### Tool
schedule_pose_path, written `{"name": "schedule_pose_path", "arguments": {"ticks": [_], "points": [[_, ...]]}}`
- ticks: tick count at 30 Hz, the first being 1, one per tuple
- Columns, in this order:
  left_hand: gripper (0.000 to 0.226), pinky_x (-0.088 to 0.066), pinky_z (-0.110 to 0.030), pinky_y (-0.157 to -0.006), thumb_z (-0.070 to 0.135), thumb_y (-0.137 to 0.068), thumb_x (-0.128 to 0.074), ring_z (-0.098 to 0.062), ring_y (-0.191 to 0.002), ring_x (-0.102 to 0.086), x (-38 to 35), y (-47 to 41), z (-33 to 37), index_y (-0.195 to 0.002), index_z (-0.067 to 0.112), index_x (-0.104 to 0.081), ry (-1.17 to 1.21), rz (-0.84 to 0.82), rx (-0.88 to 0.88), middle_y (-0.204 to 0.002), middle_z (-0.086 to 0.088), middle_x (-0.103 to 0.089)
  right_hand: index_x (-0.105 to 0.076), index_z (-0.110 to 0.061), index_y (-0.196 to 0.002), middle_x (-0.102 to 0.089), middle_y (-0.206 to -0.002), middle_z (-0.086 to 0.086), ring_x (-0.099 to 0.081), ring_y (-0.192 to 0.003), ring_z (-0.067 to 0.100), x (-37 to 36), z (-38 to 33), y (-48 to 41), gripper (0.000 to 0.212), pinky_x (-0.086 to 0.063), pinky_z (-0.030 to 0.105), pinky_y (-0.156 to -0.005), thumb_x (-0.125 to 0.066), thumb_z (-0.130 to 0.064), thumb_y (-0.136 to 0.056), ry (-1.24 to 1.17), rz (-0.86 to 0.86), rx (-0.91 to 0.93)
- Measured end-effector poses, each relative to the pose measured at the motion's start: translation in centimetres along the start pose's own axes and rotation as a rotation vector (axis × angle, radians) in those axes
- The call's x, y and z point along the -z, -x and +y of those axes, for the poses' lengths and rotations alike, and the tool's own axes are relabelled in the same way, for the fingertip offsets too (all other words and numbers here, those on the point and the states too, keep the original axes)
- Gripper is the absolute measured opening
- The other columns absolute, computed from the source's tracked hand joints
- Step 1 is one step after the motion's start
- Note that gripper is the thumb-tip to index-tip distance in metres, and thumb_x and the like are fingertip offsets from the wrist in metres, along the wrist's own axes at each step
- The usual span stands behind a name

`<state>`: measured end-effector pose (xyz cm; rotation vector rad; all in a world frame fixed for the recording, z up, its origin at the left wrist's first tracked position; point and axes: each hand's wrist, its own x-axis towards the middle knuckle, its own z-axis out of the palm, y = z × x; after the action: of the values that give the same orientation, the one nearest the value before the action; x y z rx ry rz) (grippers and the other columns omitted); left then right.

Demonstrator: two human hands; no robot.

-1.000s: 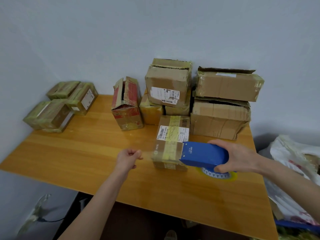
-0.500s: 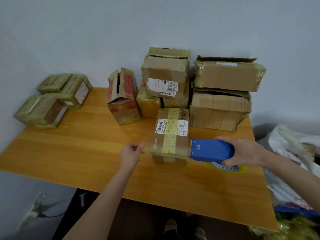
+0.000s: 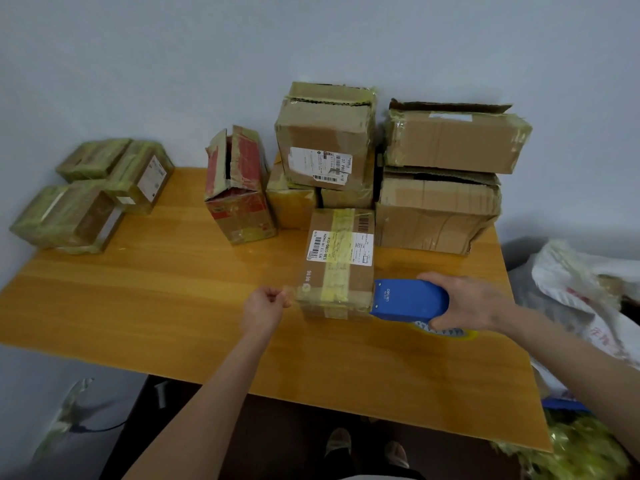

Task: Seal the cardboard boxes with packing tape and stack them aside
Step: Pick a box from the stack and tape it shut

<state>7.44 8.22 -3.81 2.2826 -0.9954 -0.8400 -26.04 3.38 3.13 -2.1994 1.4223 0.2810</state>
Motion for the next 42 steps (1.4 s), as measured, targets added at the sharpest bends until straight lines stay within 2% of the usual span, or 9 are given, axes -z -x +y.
{"name": "schedule_pose_path", "arguments": {"ticks": [9,11,15,17,20,23,25,27,42], "points": [[0.022,-0.053,-0.044,-0.077,0.019,-0.095,-0.057,-0.023,-0.073,-0.056,-1.5,-0.5,0.2,-0.073,0.017,-0.056,0.064,-0.085,0.015,-0.09,-0.013,-0.07,-0.03,-0.038,-0.14,-0.057,-0.108,-0.006,-0.056,-0.094,0.016,-2.0,-0.3,-1.1,0.076,-0.05,0.031,-0.072,-0.071,-0.041,-0.077,-0.076,-0.044,-0.045],[0.012,-0.056,-0.043,-0.076,0.023,-0.096,-0.056,-0.024,-0.073,-0.058,-1.4,-0.5,0.7,-0.094,0.012,-0.06,-0.01,-0.087,-0.001,-0.095,-0.012,-0.069,-0.031,-0.037,-0.139,-0.057,-0.106,-0.005,-0.056,-0.091,0.016,-2.2,-0.2,-1.1,0.075,-0.048,0.029,-0.069,-0.072,-0.04,-0.076,-0.085,-0.04,-0.047],[0.058,-0.051,-0.047,-0.089,0.025,-0.097,-0.053,-0.037,-0.107,-0.059,-1.0,-0.1,1.6,-0.149,0.02,-0.026,-0.172,-0.099,-0.034,-0.131,-0.018,-0.052,-0.033,-0.036,-0.139,-0.057,-0.103,-0.007,-0.056,-0.091,0.014,-2.1,-0.2,-1.2,0.075,-0.049,0.029,-0.072,-0.072,-0.04,-0.075,-0.097,-0.035,-0.025],[0.057,-0.045,-0.046,-0.098,0.019,-0.097,-0.052,-0.037,-0.122,-0.049,-0.8,0.7,1.8,-0.149,0.015,-0.027,-0.244,-0.003,-0.148,-0.148,-0.02,-0.029,-0.034,-0.035,-0.138,-0.057,-0.103,-0.008,-0.055,-0.092,0.014,-2.0,-0.2,-1.1,0.075,-0.049,0.029,-0.072,-0.072,-0.042,-0.075,-0.086,-0.038,-0.016],[0.047,-0.044,-0.04,-0.103,0.007,-0.095,-0.05,-0.028,-0.128,-0.045,-0.7,3.4,2.8,-0.141,0.008,-0.043,-0.293,0.184,-0.542,-0.146,-0.011,-0.039,-0.038,-0.036,-0.135,-0.057,-0.104,-0.011,-0.055,-0.094,0.014,-1.8,0.1,-1.0,0.075,-0.049,0.03,-0.076,-0.073,-0.052,-0.072,-0.085,-0.018,0.013],[0.055,-0.021,-0.039,-0.119,0.011,-0.096,-0.048,-0.02,-0.144,-0.025,-2.6,6.4,3.6,-0.148,0.019,-0.029,-0.546,0.007,-0.881,-0.155,0.002,-0.026,-0.036,-0.038,-0.139,-0.058,-0.114,-0.01,-0.055,-0.101,0.014,-1.6,0.4,-0.8,0.08,-0.049,0.032,-0.081,-0.072,-0.061,-0.071,-0.05,-0.004,0.033],[0.067,0.006,-0.04,-0.12,0.02,-0.099,-0.04,-0.016,-0.147,0.01,-4.4,7.0,3.4,-0.149,0.024,0.006,-0.751,-0.138,-0.873,-0.158,0.006,0.009,-0.023,-0.039,-0.148,-0.056,-0.121,-0.008,-0.053,-0.103,0.014,-1.5,0.4,-0.5,0.09,-0.047,0.03,-0.079,-0.068,-0.064,-0.074,0.01,0.009,0.038],[0.078,0.009,-0.045,-0.119,0.028,-0.098,-0.041,-0.019,-0.145,0.02,-5.3,6.6,2.9,-0.145,0.026,0.022,-0.863,-0.184,-0.837,-0.156,0.003,0.023,-0.014,-0.042,-0.151,-0.055,-0.12,-0.009,-0.048,-0.097,0.012,-1.5,0.5,-0.4,0.092,-0.043,0.028,-0.074,-0.066,-0.062,-0.078,0.036,0.013,0.051],[0.092,0.015,-0.044,-0.116,0.044,-0.091,-0.048,-0.018,-0.145,0.021,-5.7,6.2,2.4,-0.143,0.031,0.027,-0.963,-0.186,-0.807,-0.157,0.004,0.024,-0.019,-0.047,-0.145,-0.057,-0.112,-0.01,-0.056,-0.096,0.014,0.2,5.0,1.9,0.084,-0.053,0.035,-0.082,-0.069,-0.041,-0.078,-0.047,-0.077,0.048]]}}
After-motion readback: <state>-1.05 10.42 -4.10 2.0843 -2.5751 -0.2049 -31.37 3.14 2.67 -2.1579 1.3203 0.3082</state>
